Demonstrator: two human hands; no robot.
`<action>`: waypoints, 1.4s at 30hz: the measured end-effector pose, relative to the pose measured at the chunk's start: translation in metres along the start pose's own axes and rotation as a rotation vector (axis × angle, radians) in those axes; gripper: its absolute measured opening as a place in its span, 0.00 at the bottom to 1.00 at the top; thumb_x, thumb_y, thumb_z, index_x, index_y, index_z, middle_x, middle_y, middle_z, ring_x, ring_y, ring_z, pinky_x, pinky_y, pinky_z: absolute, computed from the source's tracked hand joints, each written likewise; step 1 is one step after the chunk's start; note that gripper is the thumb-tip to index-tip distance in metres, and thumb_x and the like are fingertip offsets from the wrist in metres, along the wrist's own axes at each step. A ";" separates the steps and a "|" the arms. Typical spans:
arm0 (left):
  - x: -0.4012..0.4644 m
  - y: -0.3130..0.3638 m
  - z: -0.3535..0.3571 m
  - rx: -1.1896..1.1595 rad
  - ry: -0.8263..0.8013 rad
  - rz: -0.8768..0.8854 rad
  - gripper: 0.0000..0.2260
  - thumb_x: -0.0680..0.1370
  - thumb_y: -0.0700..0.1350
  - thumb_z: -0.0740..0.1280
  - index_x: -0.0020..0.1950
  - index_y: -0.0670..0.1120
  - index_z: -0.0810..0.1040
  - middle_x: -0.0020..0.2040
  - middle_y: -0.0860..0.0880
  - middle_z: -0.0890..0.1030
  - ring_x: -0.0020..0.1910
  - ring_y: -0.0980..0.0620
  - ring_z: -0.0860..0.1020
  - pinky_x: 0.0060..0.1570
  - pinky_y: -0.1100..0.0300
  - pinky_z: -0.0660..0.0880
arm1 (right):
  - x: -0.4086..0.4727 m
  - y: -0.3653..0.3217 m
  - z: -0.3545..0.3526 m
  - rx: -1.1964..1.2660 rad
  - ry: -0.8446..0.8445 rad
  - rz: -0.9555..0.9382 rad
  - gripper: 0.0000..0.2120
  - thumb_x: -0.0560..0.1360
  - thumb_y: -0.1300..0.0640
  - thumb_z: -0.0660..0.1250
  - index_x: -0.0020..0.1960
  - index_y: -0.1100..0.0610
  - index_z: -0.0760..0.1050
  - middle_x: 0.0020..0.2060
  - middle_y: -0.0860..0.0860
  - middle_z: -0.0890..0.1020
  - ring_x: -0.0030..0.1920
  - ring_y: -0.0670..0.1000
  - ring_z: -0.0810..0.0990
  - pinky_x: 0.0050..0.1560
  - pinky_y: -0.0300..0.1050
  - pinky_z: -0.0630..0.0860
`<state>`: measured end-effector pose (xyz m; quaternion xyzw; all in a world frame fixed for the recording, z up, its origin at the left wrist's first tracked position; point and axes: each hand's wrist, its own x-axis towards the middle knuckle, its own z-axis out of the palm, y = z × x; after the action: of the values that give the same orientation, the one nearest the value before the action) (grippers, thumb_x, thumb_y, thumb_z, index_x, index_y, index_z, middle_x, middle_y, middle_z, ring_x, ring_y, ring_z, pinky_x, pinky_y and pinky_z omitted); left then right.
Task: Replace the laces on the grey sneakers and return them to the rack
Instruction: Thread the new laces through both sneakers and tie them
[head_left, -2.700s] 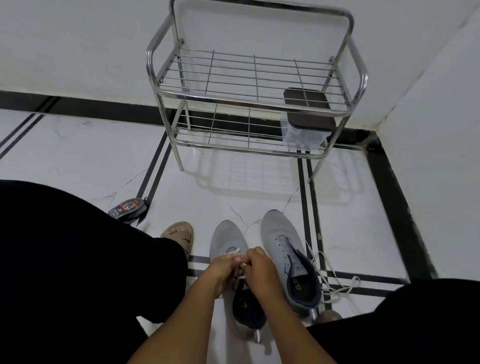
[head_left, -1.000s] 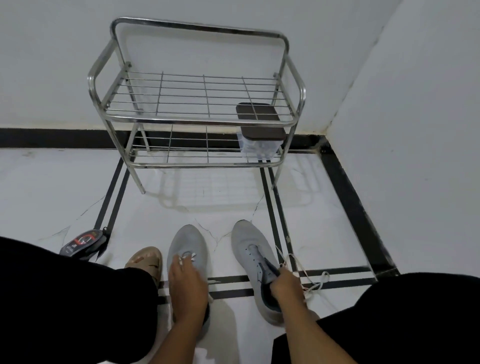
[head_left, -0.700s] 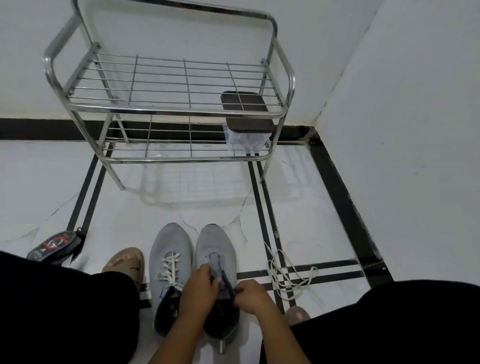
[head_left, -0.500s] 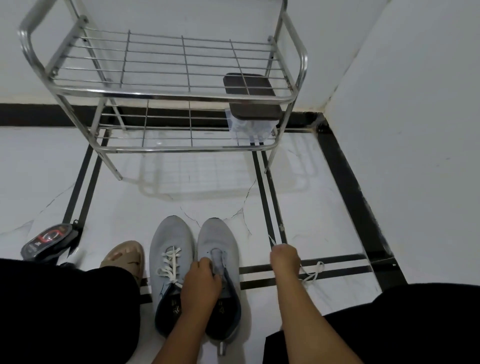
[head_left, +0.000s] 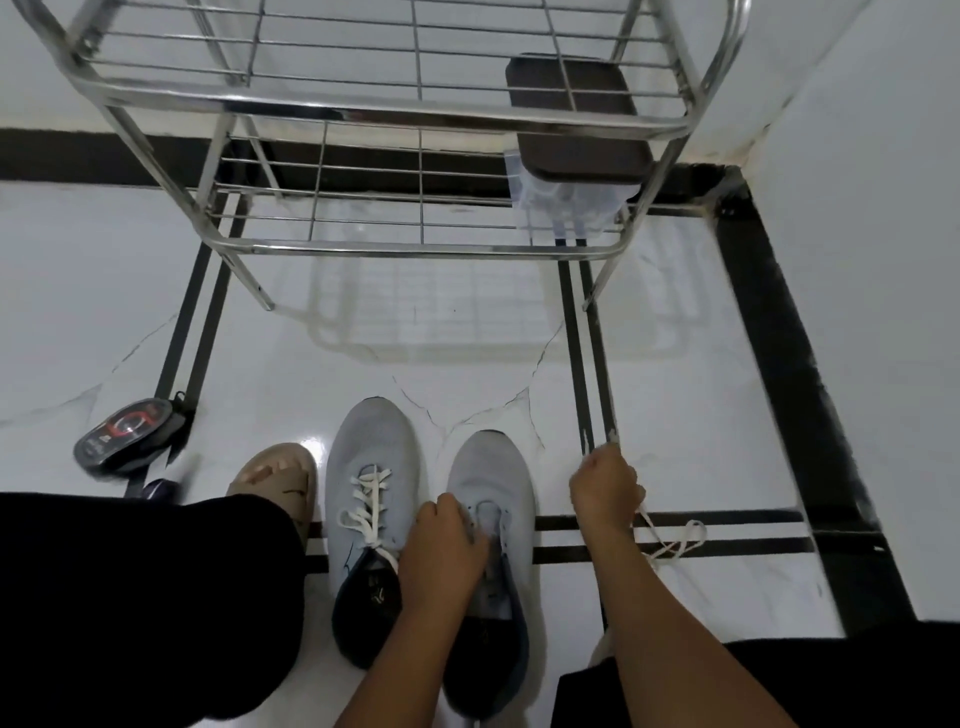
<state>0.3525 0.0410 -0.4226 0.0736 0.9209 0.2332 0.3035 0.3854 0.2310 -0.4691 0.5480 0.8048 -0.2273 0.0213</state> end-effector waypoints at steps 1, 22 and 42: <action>0.001 0.002 0.001 0.010 0.009 0.001 0.16 0.77 0.60 0.61 0.52 0.48 0.71 0.51 0.50 0.73 0.51 0.48 0.76 0.49 0.54 0.74 | -0.002 -0.011 -0.004 0.188 -0.005 0.029 0.05 0.78 0.64 0.59 0.50 0.57 0.73 0.43 0.54 0.80 0.46 0.56 0.79 0.45 0.46 0.74; -0.029 0.005 -0.008 -0.040 0.022 0.013 0.10 0.77 0.44 0.64 0.37 0.46 0.80 0.39 0.47 0.82 0.42 0.48 0.80 0.43 0.58 0.73 | -0.118 -0.014 -0.006 0.088 -0.380 -0.101 0.07 0.75 0.56 0.66 0.42 0.52 0.83 0.46 0.50 0.83 0.47 0.52 0.80 0.44 0.41 0.75; -0.023 -0.011 0.001 -0.099 -0.016 0.099 0.07 0.76 0.45 0.67 0.40 0.47 0.83 0.38 0.50 0.83 0.40 0.53 0.80 0.39 0.60 0.70 | -0.125 -0.012 0.006 0.125 -0.375 -0.075 0.08 0.75 0.58 0.66 0.44 0.52 0.84 0.43 0.49 0.84 0.46 0.52 0.81 0.44 0.42 0.76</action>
<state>0.3717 0.0255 -0.4164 0.1057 0.9010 0.2925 0.3024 0.4233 0.1156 -0.4347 0.4659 0.7909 -0.3755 0.1282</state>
